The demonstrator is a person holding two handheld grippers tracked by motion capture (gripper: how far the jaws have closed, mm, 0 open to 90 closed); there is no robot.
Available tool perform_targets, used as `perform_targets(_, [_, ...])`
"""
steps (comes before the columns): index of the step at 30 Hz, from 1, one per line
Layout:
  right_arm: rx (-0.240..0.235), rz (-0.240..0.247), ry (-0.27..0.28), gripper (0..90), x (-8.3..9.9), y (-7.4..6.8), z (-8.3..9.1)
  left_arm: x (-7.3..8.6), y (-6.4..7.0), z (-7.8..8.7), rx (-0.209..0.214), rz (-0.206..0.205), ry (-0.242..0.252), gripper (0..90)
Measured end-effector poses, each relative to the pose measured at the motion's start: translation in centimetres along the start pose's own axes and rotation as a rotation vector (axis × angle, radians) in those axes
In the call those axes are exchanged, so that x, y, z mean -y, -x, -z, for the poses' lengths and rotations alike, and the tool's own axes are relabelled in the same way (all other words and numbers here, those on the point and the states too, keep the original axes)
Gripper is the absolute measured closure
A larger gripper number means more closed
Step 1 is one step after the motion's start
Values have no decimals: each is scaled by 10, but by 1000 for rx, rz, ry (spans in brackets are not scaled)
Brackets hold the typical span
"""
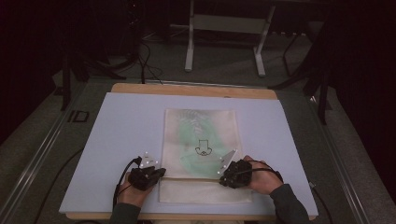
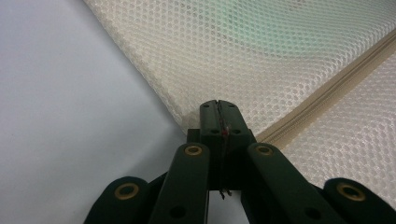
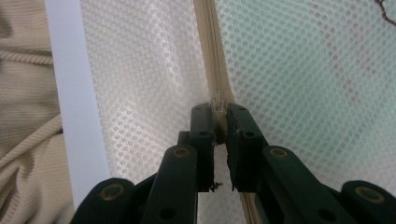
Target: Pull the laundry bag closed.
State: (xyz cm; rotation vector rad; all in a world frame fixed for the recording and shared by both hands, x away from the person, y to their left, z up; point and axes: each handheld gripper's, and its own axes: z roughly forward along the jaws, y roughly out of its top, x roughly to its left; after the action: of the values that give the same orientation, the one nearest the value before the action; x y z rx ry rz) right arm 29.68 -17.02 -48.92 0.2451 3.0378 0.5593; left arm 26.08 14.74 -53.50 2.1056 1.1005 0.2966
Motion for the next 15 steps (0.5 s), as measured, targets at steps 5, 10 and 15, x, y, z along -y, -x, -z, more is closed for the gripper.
perform_targets(5, [-3, -7, -1, 821, 4, 0, 1, 0, 0, 0, 0, 0, 0, 894])
perform_targets(10, [1, -13, 0, 822, 6, 1, 2, 0, 0, 0, 0, 0, 1, 894])
perform_targets(15, [5, -16, 0, 821, 10, 2, 4, 0, 0, 0, 0, -2, 0, 894])
